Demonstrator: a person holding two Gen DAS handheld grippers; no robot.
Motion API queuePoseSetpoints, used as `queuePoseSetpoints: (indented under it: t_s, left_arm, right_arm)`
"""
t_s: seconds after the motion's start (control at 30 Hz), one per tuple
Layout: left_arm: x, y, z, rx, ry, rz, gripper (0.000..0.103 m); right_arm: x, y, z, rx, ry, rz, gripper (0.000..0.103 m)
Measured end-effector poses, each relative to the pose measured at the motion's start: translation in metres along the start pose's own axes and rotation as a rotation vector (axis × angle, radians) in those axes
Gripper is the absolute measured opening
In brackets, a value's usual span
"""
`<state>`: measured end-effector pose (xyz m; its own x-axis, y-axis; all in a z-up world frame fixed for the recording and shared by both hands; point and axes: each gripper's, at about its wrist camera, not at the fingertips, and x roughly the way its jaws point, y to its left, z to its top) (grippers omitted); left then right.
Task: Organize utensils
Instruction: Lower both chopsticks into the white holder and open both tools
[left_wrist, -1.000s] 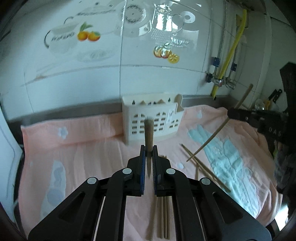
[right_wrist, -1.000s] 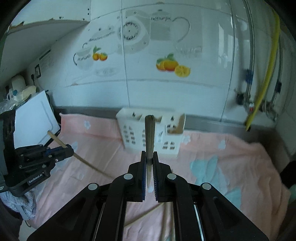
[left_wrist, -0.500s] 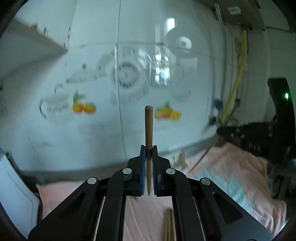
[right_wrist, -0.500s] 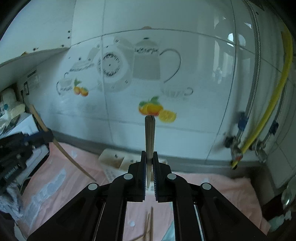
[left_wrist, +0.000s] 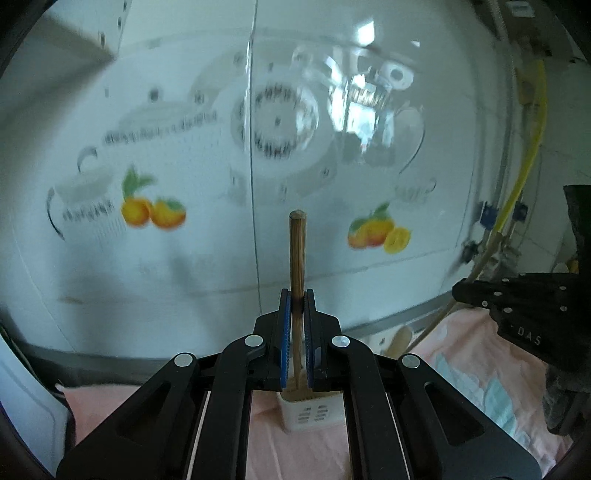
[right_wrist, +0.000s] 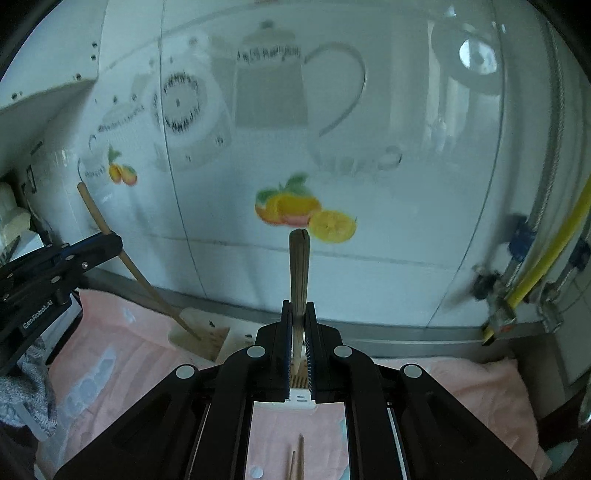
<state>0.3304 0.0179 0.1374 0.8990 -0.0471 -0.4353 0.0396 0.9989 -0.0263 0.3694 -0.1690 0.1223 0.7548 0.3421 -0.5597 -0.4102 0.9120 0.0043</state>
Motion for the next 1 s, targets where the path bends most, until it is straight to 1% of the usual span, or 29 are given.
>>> queuePoseSetpoints:
  t_s: [0.1,0.2,0.27,0.3,0.37,0.4,0.43,0.47,0.53,0.57,0.6,0.63,0.67,0.7,0.77,0.83,1.0]
  left_arm:
    - [0.014,0.005,-0.01,-0.023,0.044,-0.017,0.005]
    - [0.023,0.004,-0.019,-0.025,0.076,-0.027,0.006]
    - [0.026,0.003,-0.024,-0.019,0.082,-0.019,0.007]
    - [0.026,0.002,-0.025,-0.015,0.081,-0.019,0.007]
    - [0.023,0.003,-0.025,-0.014,0.078,-0.024,0.007]
    - [0.021,0.003,-0.024,-0.011,0.074,-0.024,0.008]
    - [0.018,0.003,-0.023,-0.009,0.07,-0.022,0.014]
    - [0.014,0.003,-0.023,-0.006,0.063,-0.019,0.023]
    - [0.003,0.005,-0.022,-0.002,0.04,-0.009,0.028]
    - [-0.004,0.005,-0.022,-0.002,0.033,-0.008,0.028]
    - [-0.011,0.006,-0.023,-0.004,0.027,-0.013,0.028]
    - [-0.019,0.007,-0.025,-0.006,0.021,-0.014,0.032]
    - [-0.026,0.007,-0.027,-0.009,0.016,-0.013,0.039]
    - [-0.036,0.007,-0.031,-0.01,0.006,-0.01,0.042]
    - [-0.051,0.007,-0.038,-0.01,-0.005,-0.011,0.044]
    - [-0.068,0.006,-0.048,-0.013,-0.006,-0.018,0.047]
    - [-0.109,0.007,-0.086,-0.024,-0.012,-0.032,0.053]
  right_arm:
    - [0.014,0.0,-0.01,0.001,0.032,0.004,0.007]
    - [0.024,0.001,-0.018,-0.001,0.057,0.0,0.007]
    - [0.026,0.001,-0.023,0.002,0.06,-0.002,0.007]
    - [0.027,0.002,-0.024,0.003,0.059,-0.004,0.009]
    - [0.026,0.001,-0.025,0.002,0.055,-0.01,0.01]
    - [0.023,0.001,-0.026,0.004,0.05,-0.013,0.016]
    - [0.019,-0.001,-0.026,0.008,0.042,-0.016,0.025]
    - [0.015,-0.001,-0.026,0.01,0.033,-0.018,0.029]
    - [0.001,-0.001,-0.027,0.005,0.003,-0.031,0.03]
    - [-0.005,-0.001,-0.028,0.002,-0.005,-0.033,0.031]
    - [-0.014,0.0,-0.029,0.003,-0.019,-0.032,0.034]
    - [-0.019,0.001,-0.03,0.004,-0.027,-0.03,0.04]
    - [-0.031,0.003,-0.034,0.003,-0.044,-0.029,0.042]
    - [-0.037,0.004,-0.036,-0.001,-0.052,-0.032,0.044]
    - [-0.055,0.009,-0.045,-0.019,-0.076,-0.039,0.048]
    - [-0.071,0.014,-0.058,-0.031,-0.09,-0.039,0.056]
    - [-0.102,0.025,-0.094,-0.054,-0.106,-0.036,0.059]
